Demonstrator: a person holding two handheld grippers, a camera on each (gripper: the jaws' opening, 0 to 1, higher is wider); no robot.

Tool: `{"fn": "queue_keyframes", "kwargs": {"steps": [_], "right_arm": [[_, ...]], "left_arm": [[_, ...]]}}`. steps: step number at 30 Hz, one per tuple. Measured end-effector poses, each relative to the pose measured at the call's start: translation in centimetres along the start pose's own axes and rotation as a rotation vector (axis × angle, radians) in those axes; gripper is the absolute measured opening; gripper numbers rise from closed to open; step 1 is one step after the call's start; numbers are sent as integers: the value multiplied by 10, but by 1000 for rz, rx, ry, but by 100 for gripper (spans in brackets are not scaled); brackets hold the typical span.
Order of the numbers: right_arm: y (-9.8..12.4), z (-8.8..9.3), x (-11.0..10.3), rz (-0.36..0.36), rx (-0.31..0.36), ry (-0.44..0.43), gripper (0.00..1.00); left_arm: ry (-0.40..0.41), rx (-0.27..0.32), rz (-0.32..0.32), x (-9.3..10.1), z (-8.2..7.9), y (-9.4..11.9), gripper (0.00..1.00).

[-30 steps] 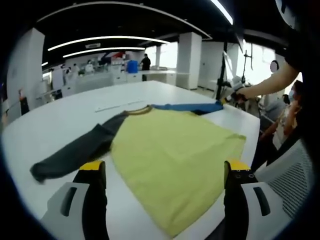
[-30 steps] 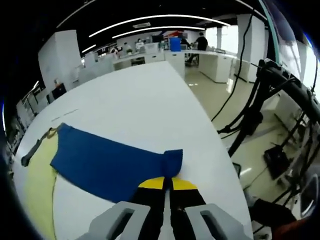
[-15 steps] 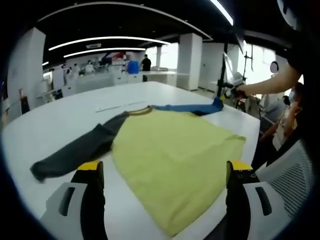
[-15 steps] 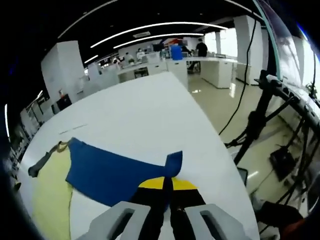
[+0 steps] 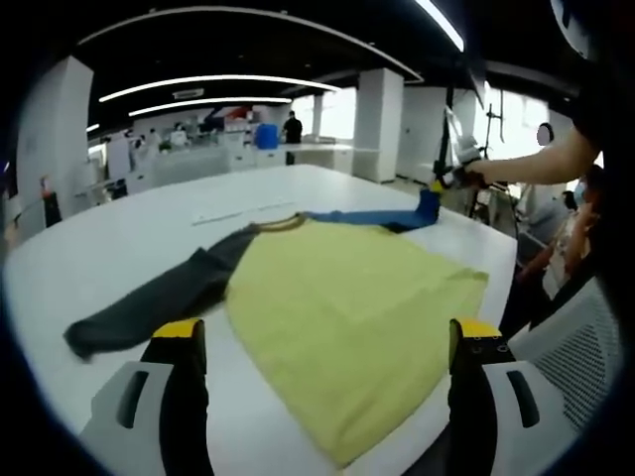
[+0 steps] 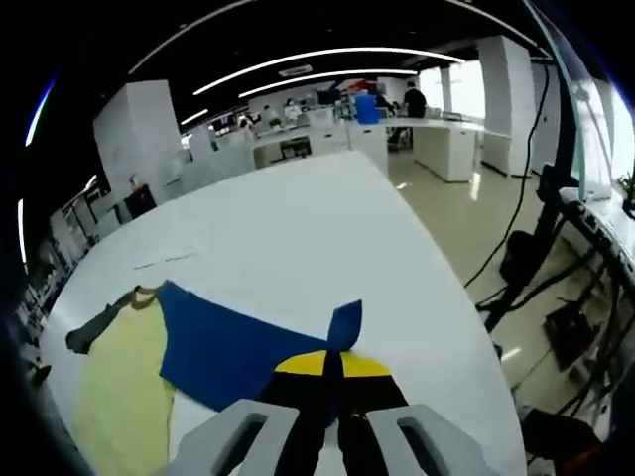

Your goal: Fold the garment on the visible template until the final outline fits inside the template.

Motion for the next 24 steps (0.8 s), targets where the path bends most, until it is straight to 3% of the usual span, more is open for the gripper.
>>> {"fn": "queue_keyframes", "kwargs": {"steps": [15,17,24], "right_arm": [[-19,-3,-33,-43,-5,30,0],[-22,-3,-38,-35,-8,80,0],[-31,1,-54,-59,-14,106,0]], "left_arm": [[-18,11,-16,0,-2,0,99],[-17,9,-21,0,-1,1,99],[-23,4,-38,-2,1,1,99]]}}
Point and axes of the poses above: the point that each gripper's makers call its tool centre point, and the gripper's own axes: y roughly backward along the fingers, x roughly to its right, z roughly out of its underside, the point moved 5 cm from there along y, roughly backward along the fingers, and after that the axes turned 5 degrees about -x, right-handed, at the moved point
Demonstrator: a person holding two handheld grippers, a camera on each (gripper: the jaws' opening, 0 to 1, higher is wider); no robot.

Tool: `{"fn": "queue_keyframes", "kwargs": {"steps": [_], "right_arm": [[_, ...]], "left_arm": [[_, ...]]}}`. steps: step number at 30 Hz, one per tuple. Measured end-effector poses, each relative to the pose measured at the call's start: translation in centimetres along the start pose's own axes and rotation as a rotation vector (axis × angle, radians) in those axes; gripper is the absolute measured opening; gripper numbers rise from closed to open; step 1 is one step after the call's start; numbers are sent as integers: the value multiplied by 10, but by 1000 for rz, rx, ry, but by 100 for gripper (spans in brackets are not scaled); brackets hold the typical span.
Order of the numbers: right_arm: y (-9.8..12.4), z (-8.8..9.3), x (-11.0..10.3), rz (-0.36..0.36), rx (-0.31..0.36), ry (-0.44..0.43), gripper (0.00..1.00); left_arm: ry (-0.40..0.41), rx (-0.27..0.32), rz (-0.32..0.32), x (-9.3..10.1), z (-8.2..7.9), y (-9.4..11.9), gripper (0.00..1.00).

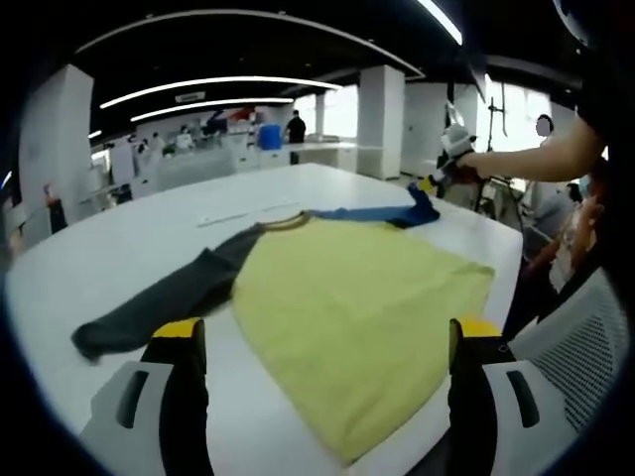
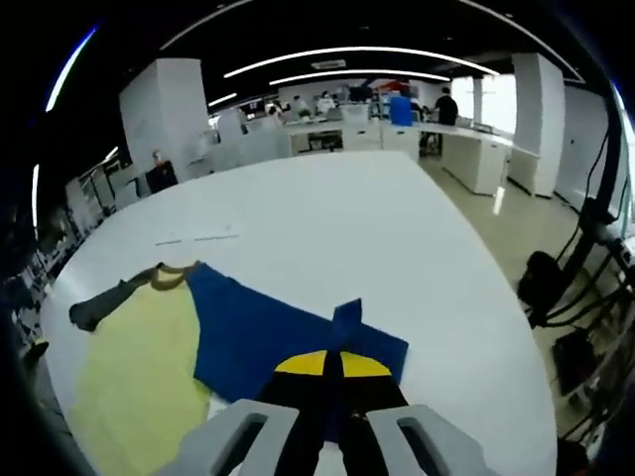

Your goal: Fold the garment on the visible template until the final outline fits inside the template.

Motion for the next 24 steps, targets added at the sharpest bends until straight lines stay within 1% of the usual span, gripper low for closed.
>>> {"fn": "queue_keyframes", "kwargs": {"steps": [4,9,24], "right_arm": [[-2,-4,-14,-31,13,-9,0],[-4,-10,-28,-51,21,7,0],[-14,-14,-66,-97,11,19,0]], "left_arm": [[1,0,1,0,1,0,99],[2,-5,1,1,2,0,99],[7,-9,10,3,4,0,99]]}}
Point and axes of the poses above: the point that each gripper's makers call its tool centre point, and the gripper's own axes: y roughly backward along the fingers, x roughly to its right, z roughly out of its underside, the point moved 5 cm from there along y, roughly backward along the fingers, and after that the axes turned 5 degrees about -x, right-handed, at the moved point
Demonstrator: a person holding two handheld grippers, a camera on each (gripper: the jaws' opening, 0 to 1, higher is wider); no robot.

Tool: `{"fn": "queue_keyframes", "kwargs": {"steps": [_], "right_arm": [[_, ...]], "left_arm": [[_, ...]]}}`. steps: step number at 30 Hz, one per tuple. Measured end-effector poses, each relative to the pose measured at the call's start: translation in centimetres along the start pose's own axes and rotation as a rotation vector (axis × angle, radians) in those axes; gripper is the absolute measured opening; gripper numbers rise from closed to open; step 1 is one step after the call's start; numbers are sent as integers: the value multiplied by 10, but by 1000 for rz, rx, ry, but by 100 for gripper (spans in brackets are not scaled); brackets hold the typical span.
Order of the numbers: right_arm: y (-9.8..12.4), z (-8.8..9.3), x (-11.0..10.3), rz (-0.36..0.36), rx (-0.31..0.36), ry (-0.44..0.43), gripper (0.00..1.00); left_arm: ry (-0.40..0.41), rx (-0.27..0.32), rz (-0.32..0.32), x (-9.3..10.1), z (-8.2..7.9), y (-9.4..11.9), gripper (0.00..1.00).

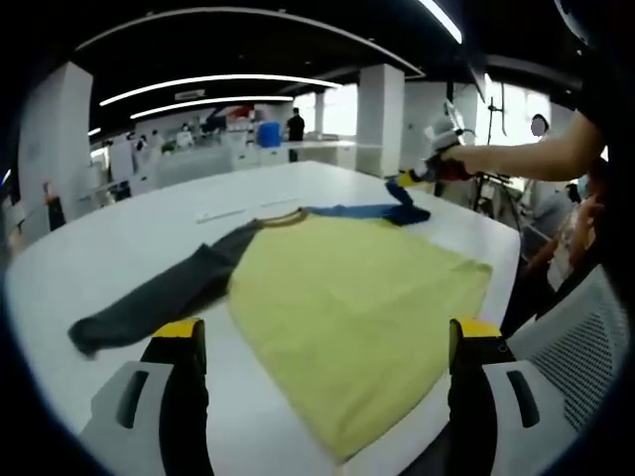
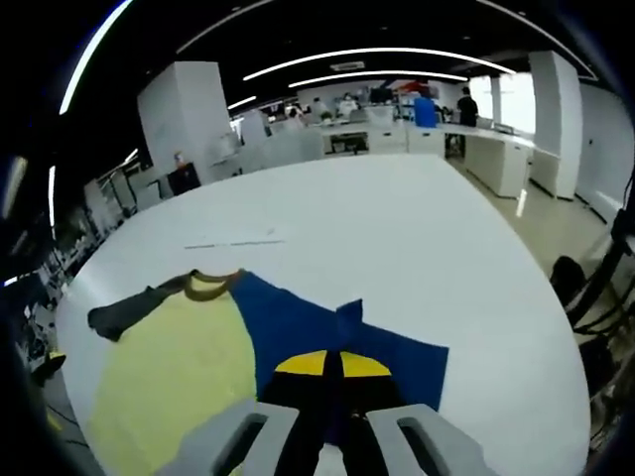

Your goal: Fold the garment on the visible template until the final outline fits inside the template.

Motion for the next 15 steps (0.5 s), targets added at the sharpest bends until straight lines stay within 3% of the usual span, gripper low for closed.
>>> {"fn": "queue_keyframes", "kwargs": {"steps": [15], "right_arm": [[-17,-8,-38,-48,-16,8,0]], "left_arm": [[3,-11,12,3,5,-1,99]]}}
Point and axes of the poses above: the point that each gripper's makers call its tool centre point, and the gripper's own axes: y roughly backward along the fingers, x roughly to its right, z roughly out of its underside, the point moved 5 cm from there along y, roughly backward along the fingers, and after that the axes turned 5 degrees about -x, right-handed, at the moved point
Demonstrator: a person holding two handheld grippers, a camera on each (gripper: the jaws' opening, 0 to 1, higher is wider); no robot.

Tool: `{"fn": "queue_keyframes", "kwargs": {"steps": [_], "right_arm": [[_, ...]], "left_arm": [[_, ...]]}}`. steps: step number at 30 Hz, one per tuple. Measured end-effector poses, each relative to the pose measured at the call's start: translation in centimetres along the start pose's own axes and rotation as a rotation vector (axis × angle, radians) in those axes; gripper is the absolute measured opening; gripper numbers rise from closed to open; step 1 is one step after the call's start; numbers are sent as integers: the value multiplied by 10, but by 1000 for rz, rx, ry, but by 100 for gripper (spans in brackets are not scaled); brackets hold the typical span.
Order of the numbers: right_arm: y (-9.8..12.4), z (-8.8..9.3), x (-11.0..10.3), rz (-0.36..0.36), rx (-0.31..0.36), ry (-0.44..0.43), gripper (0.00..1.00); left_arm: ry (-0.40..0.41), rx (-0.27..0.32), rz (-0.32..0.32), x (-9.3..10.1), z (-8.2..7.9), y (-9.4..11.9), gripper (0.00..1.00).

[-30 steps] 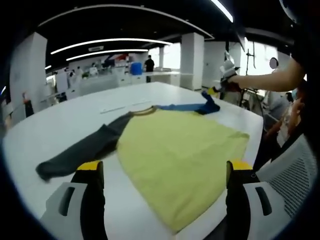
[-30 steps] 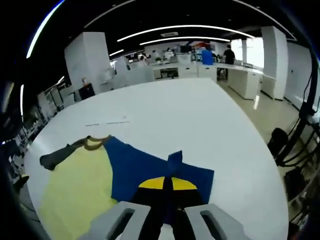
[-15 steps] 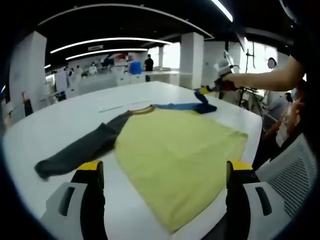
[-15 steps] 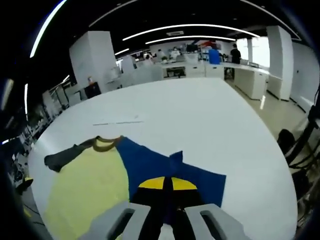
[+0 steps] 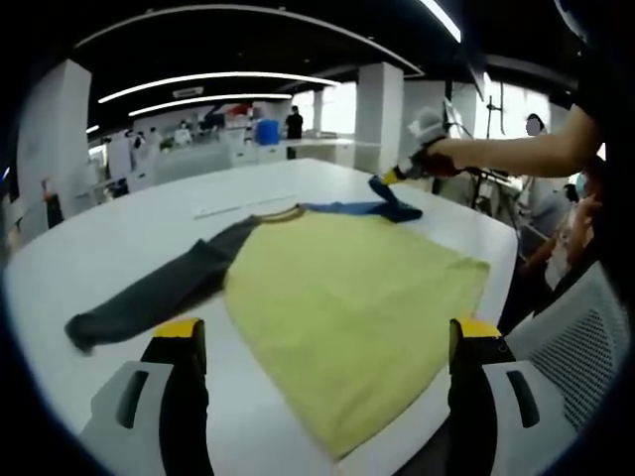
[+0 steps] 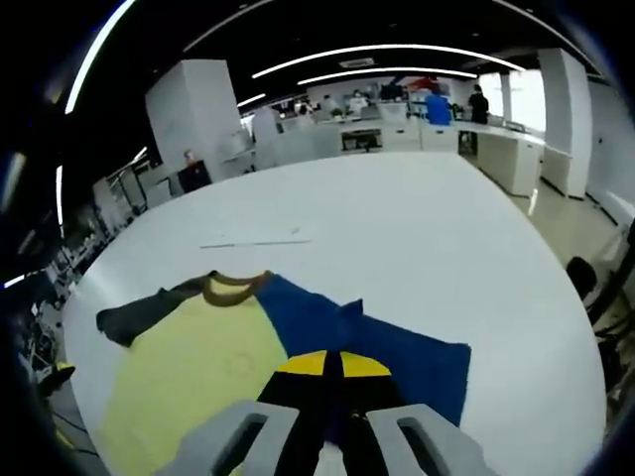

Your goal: Fold the garment on the visible template until the final outline fits inside the template.

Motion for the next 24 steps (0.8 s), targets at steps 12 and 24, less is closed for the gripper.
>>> {"fn": "queue_keyframes", "kwargs": {"steps": [12,24], "right_arm": [[-10,-4,-27,-35,-20,43,0],[-12,-12,-59,-72,-15,55,0]], "left_arm": [[1,-6,4,-1,1,2,99],[-6,-13,13,0,4,1,99]]}}
Point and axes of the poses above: the point that each gripper's makers call its tool centre point, and the gripper's own axes: y roughly backward along the fingers, x roughly to its right, z roughly out of its underside, the point moved 5 cm from there along y, roughly backward along the fingers, and after that the axes turned 5 degrees about -x, right-handed, at the moved point
